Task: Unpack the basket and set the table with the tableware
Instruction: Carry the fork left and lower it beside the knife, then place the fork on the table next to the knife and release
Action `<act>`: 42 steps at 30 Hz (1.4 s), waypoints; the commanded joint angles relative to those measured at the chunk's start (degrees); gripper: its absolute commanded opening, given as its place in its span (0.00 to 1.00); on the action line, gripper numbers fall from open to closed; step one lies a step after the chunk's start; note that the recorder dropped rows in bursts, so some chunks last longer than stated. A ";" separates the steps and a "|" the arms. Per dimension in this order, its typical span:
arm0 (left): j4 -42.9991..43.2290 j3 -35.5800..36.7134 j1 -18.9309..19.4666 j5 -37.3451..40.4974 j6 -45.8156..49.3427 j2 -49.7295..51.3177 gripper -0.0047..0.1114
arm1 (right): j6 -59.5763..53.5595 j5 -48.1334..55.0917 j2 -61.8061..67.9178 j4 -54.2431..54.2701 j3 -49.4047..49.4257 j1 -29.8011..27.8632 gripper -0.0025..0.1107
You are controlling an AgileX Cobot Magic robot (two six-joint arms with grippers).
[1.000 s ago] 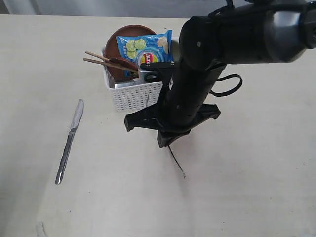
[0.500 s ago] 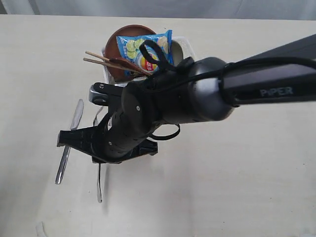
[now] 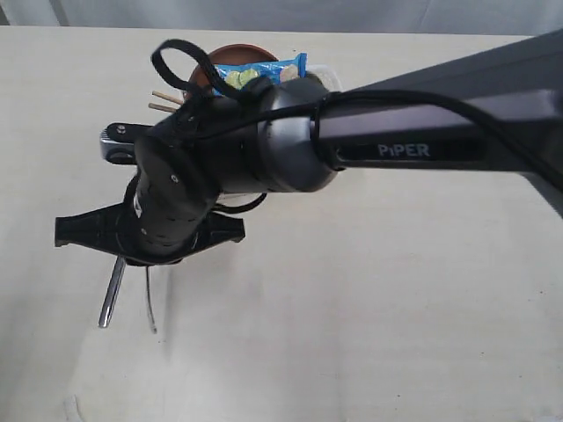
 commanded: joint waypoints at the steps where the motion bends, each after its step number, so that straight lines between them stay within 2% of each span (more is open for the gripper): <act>1: -0.19 0.29 -0.37 -0.62 0.16 -0.34 0.04 | 13.10 14.02 -0.14 -16.35 -3.73 0.86 0.02; 9: -0.19 0.29 -0.37 -0.64 0.05 -0.34 0.04 | 27.21 13.31 0.59 -23.87 -4.93 4.62 0.02; 15: -0.19 0.29 -0.37 -0.39 -0.19 -0.34 0.04 | 27.00 22.58 6.03 -26.54 -12.91 6.60 0.02; 20: -0.19 0.29 -0.37 -0.39 -0.19 -0.34 0.04 | 26.25 27.75 10.77 -24.70 -19.79 6.60 0.02; 28: -0.19 0.29 -0.50 -0.39 -0.19 -0.34 0.04 | 26.16 31.34 17.02 -24.75 -27.34 7.20 0.02; 32: -0.19 0.29 -2.28 -0.85 -0.19 -0.34 0.04 | 25.67 34.25 19.40 -24.88 -29.83 7.20 0.02; 41: -0.19 0.29 -2.95 -0.85 -0.19 -0.34 0.04 | 25.90 31.85 20.30 -24.88 -30.33 7.20 0.02; 42: -0.19 0.29 -2.95 -0.85 -0.19 -0.34 0.04 | 25.78 31.85 20.33 -24.88 -30.33 7.20 0.06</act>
